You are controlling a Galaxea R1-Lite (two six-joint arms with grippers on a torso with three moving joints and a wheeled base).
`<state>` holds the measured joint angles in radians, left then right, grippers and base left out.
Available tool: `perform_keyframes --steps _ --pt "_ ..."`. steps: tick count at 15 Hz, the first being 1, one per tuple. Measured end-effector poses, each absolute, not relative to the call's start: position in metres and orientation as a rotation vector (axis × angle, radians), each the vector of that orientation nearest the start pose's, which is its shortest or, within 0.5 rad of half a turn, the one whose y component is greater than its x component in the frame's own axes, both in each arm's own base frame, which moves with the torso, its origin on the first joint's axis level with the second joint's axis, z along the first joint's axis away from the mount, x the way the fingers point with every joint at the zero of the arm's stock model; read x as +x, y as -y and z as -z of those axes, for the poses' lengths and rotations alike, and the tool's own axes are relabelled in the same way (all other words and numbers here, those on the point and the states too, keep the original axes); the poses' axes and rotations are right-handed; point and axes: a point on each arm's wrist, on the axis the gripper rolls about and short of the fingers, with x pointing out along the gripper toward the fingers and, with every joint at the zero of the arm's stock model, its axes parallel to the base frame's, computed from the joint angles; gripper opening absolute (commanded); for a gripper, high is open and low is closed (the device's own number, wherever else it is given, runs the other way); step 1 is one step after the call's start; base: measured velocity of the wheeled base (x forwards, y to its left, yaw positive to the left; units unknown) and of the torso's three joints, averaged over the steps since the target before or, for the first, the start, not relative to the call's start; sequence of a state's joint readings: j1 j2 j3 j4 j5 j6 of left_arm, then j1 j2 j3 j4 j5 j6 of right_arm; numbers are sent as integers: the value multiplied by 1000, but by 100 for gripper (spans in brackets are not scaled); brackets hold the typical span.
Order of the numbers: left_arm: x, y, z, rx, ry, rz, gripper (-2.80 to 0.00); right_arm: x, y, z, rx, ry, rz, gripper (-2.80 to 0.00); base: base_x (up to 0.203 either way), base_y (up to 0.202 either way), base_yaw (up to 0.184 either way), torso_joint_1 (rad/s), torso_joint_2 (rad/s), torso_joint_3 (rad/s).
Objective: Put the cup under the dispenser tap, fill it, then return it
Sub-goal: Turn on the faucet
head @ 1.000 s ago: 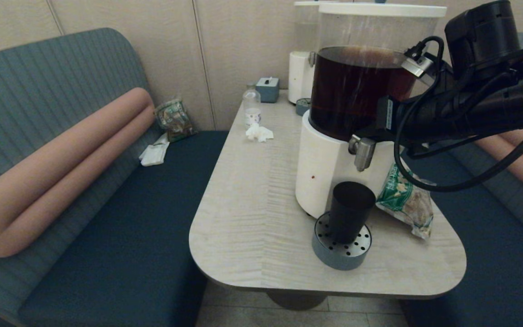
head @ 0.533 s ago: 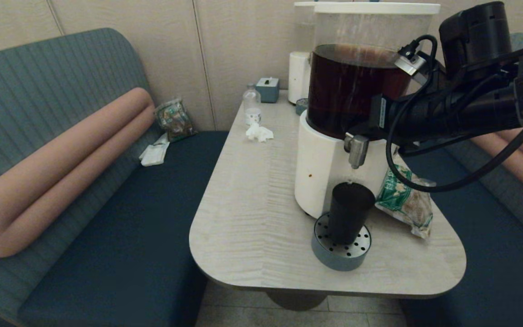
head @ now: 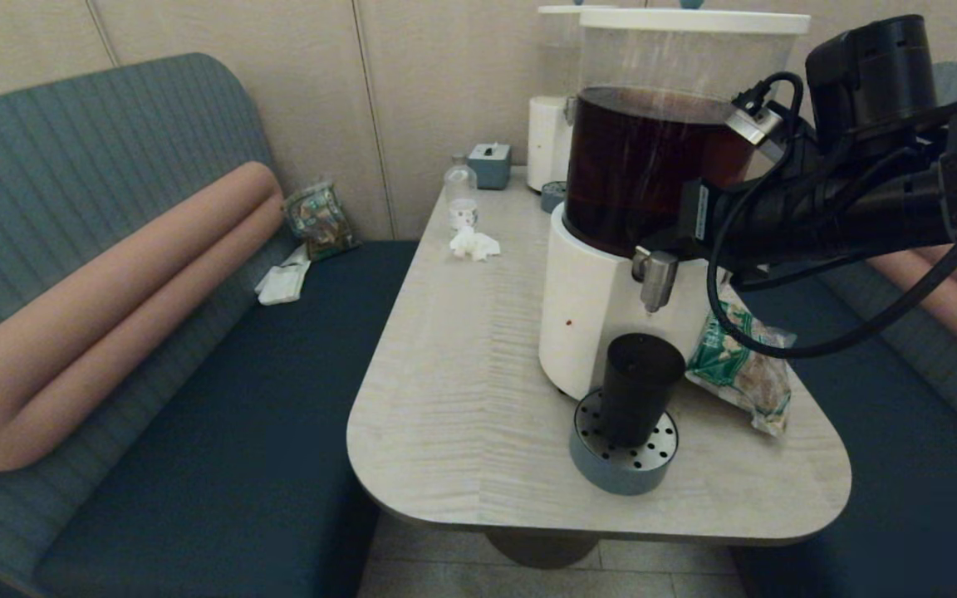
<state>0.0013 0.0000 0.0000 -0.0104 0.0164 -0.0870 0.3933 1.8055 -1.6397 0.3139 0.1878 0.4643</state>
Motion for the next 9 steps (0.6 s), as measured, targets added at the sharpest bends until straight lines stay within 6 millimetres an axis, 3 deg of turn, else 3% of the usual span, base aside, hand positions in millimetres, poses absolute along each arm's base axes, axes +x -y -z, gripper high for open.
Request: perform_keyframes --steps 9 --pt "-23 0 -77 -88 11 -17 -280 312 -112 -286 387 -562 -406 -280 0 0 0 0 0 0"
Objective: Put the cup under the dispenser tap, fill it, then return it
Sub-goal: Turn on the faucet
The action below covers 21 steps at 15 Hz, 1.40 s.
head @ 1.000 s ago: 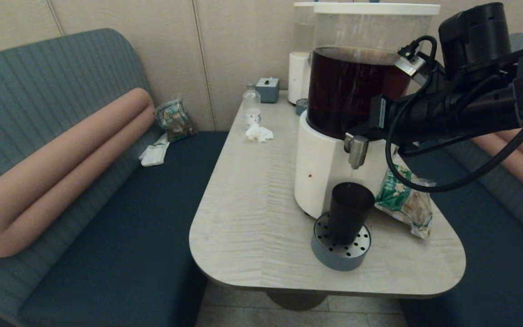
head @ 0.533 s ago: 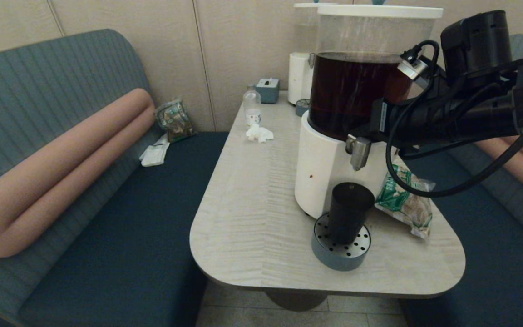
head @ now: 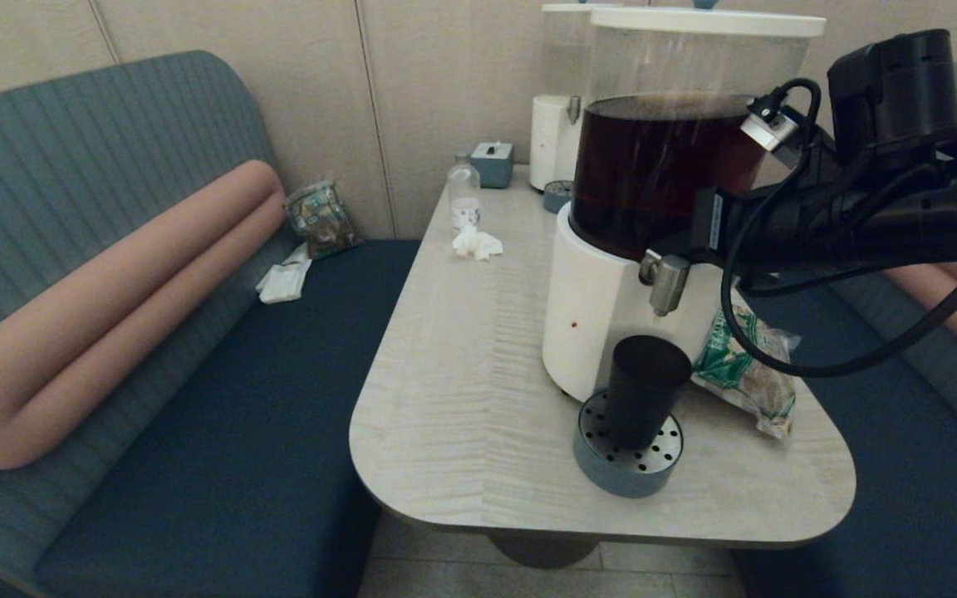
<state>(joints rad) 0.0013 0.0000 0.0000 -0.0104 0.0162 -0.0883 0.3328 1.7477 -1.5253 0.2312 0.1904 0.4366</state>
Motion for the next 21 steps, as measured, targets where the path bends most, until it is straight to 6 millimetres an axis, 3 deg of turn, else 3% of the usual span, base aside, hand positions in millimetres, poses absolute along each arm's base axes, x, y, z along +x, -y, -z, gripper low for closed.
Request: perform_keyframes --steps 14,21 --pt "-23 0 -77 -87 11 -17 -280 296 -88 -292 400 -530 -340 -280 0 0 0 0 0 0" --pt "-23 0 -77 -87 11 -17 -280 263 -74 -293 368 -497 -312 -280 0 0 0 0 0 0"
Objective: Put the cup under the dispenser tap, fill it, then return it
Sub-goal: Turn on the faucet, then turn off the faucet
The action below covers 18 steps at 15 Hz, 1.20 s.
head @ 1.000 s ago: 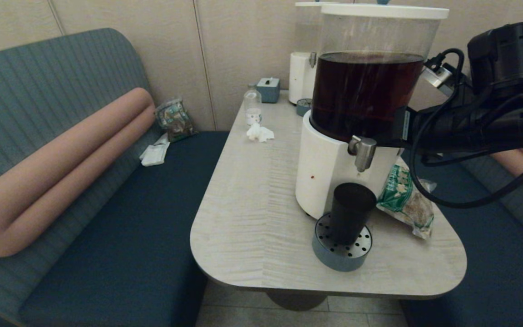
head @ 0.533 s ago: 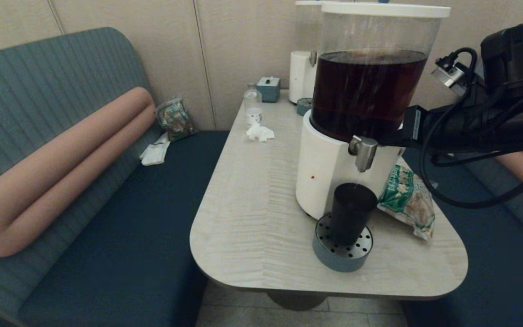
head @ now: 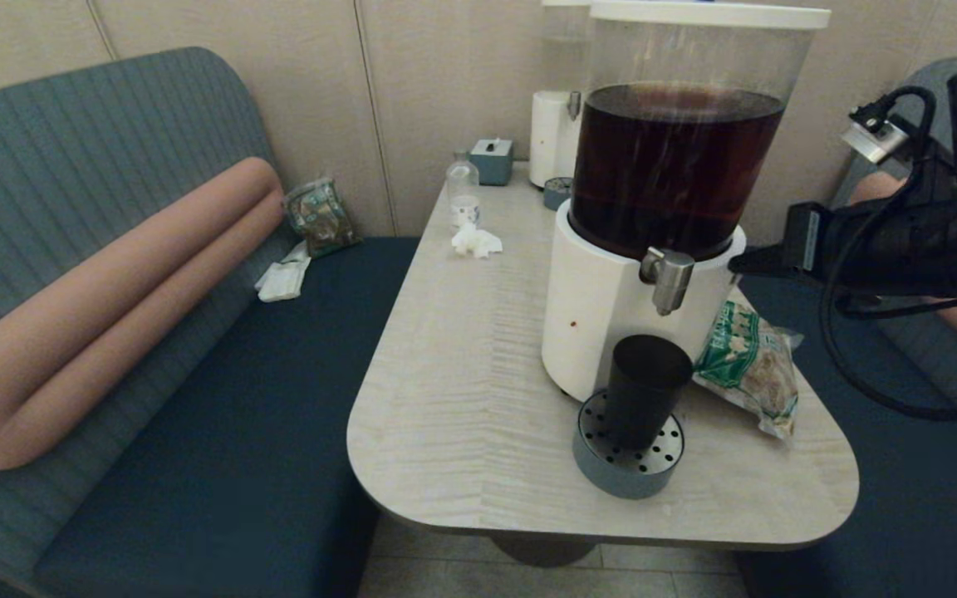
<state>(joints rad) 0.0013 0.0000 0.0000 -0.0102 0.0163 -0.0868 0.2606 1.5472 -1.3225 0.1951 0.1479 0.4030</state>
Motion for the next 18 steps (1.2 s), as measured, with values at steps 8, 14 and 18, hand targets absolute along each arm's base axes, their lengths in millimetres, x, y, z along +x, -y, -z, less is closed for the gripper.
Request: perform_keyframes --steps 8,14,18 --pt "-23 0 -77 -88 11 -17 -280 145 -44 -321 392 -272 -310 -280 0 0 0 0 0 0" --pt "-23 0 -77 -88 11 -17 -280 63 -22 -314 492 -228 -335 -280 0 0 0 0 0 0" --pt "-23 0 -77 -88 11 -17 -280 32 -10 -305 501 -155 -317 -280 0 0 0 0 0 0"
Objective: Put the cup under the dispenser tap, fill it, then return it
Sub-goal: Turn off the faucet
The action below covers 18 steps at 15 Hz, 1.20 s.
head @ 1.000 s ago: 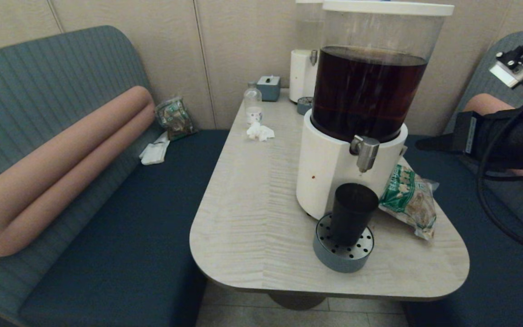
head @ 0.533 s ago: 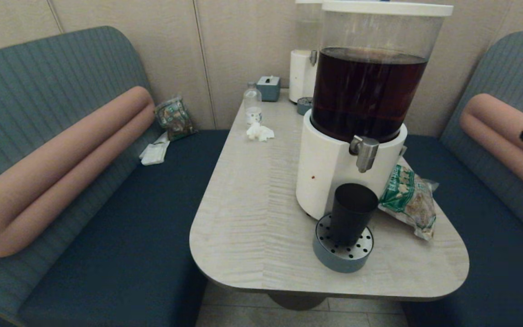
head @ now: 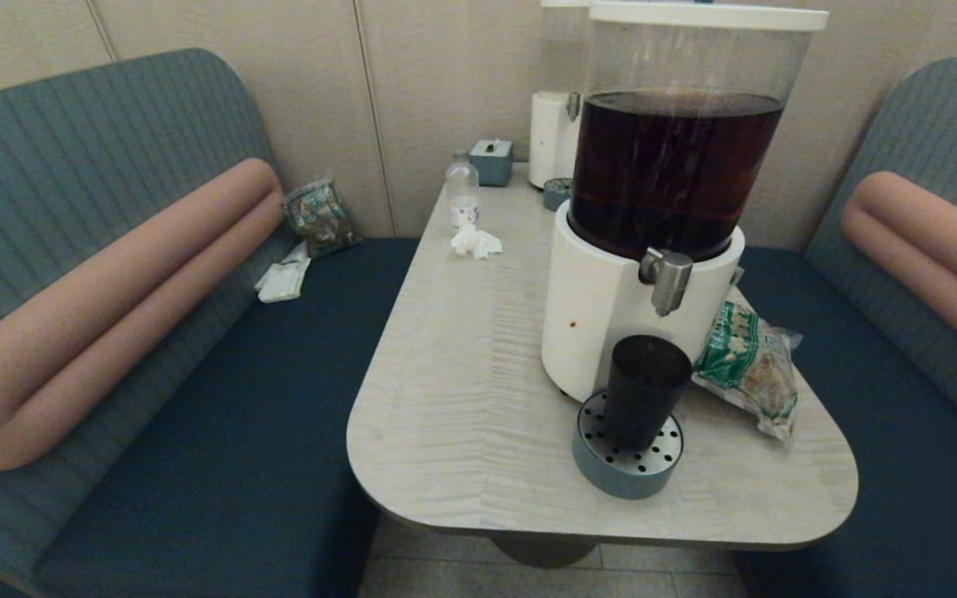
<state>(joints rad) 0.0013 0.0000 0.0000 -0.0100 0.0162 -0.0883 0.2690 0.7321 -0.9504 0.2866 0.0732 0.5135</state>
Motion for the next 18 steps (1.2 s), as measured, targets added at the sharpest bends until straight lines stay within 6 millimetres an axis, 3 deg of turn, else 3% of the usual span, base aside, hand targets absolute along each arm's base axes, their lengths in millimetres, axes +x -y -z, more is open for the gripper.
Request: perform_keyframes --steps 5,10,13,18 --pt "-23 0 -77 -88 11 -17 -280 -4 -1 -292 476 -64 -346 -280 0 0 0 0 0 0" --pt "-23 0 -77 -88 11 -17 -280 -33 5 -262 246 33 -318 -280 0 0 0 0 0 0" --pt "-23 0 -77 -88 11 -17 -280 -50 2 -249 218 93 -247 -280 0 0 0 0 0 0" --pt "-23 0 -77 -88 11 -17 -280 -68 -4 -230 191 132 -313 -280 0 0 0 0 0 0"
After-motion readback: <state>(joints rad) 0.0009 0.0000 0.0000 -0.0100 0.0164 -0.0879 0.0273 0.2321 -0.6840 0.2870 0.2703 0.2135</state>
